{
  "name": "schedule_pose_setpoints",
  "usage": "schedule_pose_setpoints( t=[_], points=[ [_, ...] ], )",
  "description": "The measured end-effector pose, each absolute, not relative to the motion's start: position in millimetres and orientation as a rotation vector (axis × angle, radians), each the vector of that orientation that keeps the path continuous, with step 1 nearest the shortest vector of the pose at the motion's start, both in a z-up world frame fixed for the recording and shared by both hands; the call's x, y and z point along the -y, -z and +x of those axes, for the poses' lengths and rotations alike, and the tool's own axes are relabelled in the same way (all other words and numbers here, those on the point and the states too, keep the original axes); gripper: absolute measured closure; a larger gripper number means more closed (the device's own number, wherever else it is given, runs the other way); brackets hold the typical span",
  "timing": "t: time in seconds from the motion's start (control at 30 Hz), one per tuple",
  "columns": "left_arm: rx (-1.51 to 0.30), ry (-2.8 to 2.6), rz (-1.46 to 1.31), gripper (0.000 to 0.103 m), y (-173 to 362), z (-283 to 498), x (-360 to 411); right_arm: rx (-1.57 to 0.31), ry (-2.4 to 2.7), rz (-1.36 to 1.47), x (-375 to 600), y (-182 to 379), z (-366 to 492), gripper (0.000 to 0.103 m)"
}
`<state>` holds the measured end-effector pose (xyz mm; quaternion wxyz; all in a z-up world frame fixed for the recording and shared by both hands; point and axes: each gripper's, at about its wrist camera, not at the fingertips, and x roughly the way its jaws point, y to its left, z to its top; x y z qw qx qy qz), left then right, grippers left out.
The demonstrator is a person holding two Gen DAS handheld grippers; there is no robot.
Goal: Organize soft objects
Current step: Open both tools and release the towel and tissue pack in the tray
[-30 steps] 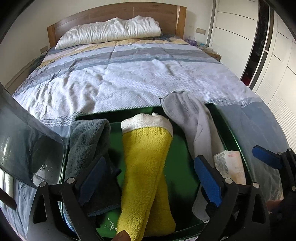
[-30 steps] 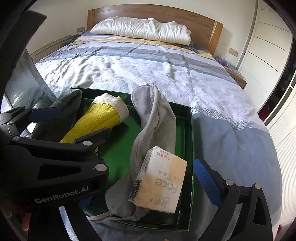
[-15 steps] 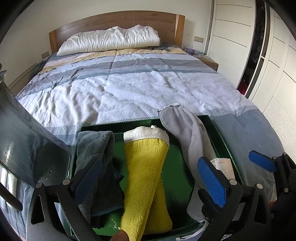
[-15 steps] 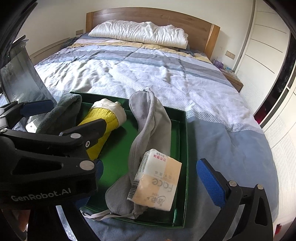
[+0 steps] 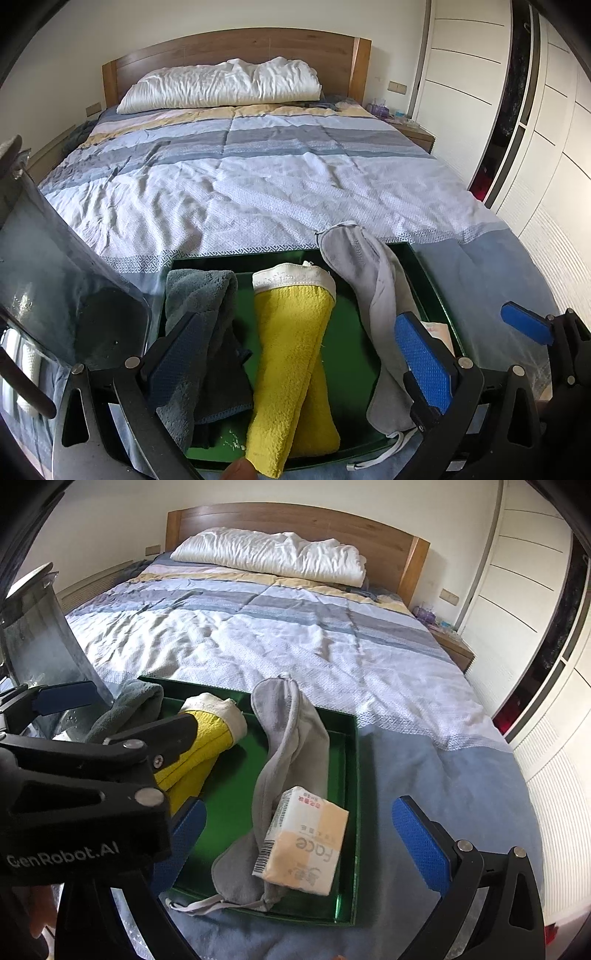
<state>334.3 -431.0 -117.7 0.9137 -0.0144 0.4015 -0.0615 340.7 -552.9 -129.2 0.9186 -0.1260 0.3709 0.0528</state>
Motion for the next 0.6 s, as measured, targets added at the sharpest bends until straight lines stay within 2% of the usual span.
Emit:
schedule_pose_setpoints(
  t=[0.6],
  points=[
    [-0.802,0.166,-0.087,0.002,90,316,427,-0.729,-0.063,-0.242,556,109,314,0.000]
  ],
)
